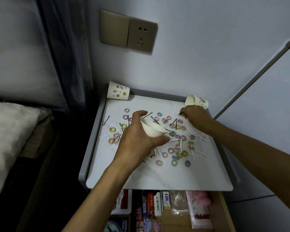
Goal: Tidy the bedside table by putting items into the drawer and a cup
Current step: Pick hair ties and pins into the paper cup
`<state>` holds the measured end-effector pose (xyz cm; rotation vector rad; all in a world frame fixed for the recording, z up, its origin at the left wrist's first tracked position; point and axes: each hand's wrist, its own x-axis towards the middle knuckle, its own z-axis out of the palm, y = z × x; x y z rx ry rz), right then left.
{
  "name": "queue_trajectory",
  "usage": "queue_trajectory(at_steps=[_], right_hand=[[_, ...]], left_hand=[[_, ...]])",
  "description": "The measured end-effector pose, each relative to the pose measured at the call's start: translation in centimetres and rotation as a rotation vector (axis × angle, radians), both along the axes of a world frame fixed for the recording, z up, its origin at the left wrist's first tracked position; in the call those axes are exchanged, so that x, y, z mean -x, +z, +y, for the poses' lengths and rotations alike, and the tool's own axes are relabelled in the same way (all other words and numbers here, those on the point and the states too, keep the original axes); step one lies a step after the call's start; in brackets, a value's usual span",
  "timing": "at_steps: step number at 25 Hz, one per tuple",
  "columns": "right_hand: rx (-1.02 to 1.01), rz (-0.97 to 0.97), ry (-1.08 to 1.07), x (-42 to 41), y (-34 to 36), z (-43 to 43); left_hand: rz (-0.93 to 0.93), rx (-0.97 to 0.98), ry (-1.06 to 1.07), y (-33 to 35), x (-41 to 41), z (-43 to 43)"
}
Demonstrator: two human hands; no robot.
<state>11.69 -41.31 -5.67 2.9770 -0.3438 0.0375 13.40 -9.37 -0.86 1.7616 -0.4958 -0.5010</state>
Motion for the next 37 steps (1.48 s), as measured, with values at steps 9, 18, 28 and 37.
queue_trajectory(at_steps=[9, 18, 28, 37], right_hand=[[-0.621, -0.132, 0.263, 0.6, 8.0, 8.1], [-0.689, -0.098, 0.418, 0.7, 9.7, 11.5], [-0.32, 0.149, 0.067, 0.0, 0.5, 2.1], [-0.225, 0.141, -0.043, 0.3, 0.0, 2.6]], left_hand=[[-0.063, -0.062, -0.004, -0.2, 0.3, -0.1], [-0.1, -0.099, -0.018, -0.2, 0.5, -0.2], [-0.12, -0.114, -0.012, -0.3, 0.1, 0.2], [-0.122, -0.11, -0.014, -0.5, 0.2, 0.1]])
